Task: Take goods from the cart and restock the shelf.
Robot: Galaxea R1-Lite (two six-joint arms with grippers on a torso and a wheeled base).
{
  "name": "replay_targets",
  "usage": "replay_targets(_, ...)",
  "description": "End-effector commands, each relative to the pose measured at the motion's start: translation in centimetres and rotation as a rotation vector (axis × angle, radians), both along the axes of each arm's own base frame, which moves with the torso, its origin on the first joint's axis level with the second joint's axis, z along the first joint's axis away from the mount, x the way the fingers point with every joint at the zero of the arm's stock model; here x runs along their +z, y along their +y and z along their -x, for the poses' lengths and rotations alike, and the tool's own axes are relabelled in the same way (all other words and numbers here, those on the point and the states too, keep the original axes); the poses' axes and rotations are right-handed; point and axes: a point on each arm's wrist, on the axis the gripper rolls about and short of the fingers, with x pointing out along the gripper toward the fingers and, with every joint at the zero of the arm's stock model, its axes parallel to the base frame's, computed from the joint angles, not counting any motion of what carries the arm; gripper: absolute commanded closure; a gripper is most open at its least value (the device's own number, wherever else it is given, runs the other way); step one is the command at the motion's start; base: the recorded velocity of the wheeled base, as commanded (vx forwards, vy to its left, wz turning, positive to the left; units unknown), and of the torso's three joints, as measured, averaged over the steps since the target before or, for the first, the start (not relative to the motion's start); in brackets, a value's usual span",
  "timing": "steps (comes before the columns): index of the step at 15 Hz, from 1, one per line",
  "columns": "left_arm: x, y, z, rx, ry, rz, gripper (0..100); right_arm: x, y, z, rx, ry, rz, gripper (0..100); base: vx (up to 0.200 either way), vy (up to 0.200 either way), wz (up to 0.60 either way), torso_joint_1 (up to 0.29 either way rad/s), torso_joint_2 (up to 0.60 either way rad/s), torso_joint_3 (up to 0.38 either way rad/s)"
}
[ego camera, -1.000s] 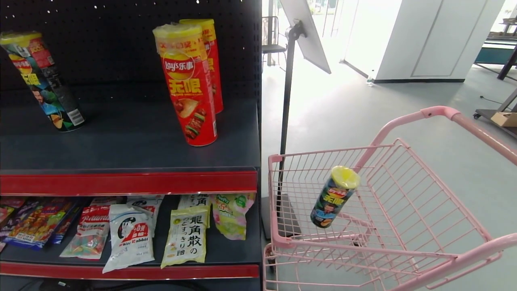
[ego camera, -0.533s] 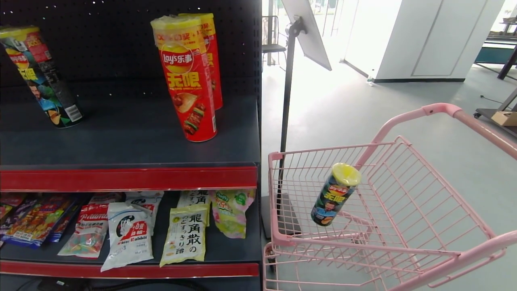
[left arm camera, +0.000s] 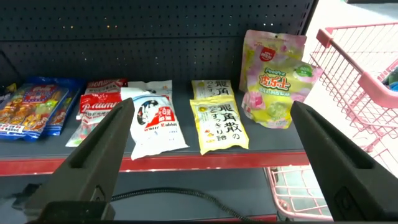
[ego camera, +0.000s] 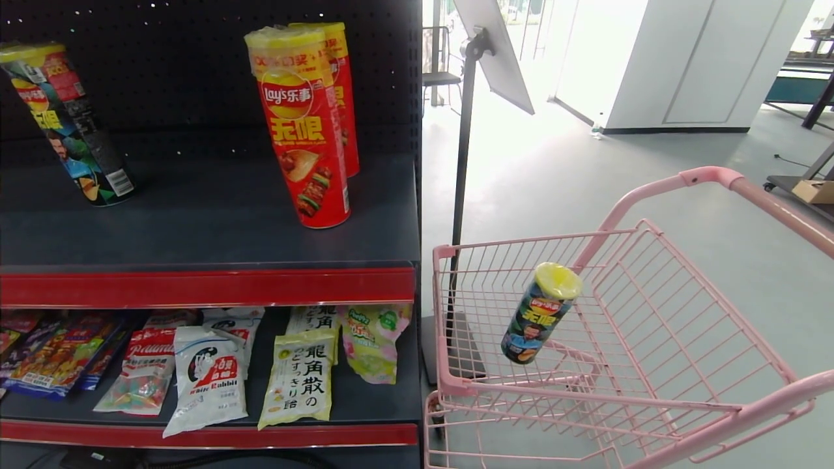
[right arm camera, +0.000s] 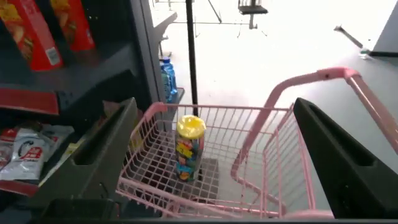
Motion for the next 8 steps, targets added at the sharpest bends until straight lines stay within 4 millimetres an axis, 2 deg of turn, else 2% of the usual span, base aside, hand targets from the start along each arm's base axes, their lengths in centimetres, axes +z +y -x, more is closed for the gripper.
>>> replay_targets(1,0.0,0.0,0.0,0.0,0.001,-0.001,0,2.9,0.0,-19.2,0.17,0.204,0.04,0,0.0,0.0,0.0,0.0,0.0,0.0)
replay_targets(2,0.0,0.0,0.0,0.0,0.001,0.001,0,0.0,-1.0,-21.7,0.245,0.273,0.138,0,0.0,0.0,0.0,0.0,0.0,0.0)
replay_targets(3,0.0,0.0,0.0,0.0,0.001,0.001,0,-1.5,-2.0,-22.8,0.28,0.292,0.195,0,0.0,0.0,0.0,0.0,0.0,0.0)
replay_targets(5,0.0,0.0,0.0,-0.001,0.001,0.001,0,-8.2,-6.1,-27.5,0.511,0.251,0.44,0,0.0,0.0,0.0,0.0,0.0,0.0)
replay_targets(6,0.0,0.0,0.0,-0.001,0.001,0.001,0,-8.7,-6.4,-27.7,0.518,0.253,0.449,0,0.0,0.0,0.0,0.0,0.0,0.0)
replay_targets(7,0.0,0.0,0.0,0.0,0.001,0.001,0,-11.8,-7.1,-28.9,0.543,0.298,0.466,0,0.0,0.0,0.0,0.0,0.0,0.0)
replay_targets(8,0.0,0.0,0.0,0.0,0.001,0.001,0,-12.6,-7.9,-29.4,0.532,0.321,0.45,0,0.0,0.0,0.0,0.0,0.0,0.0)
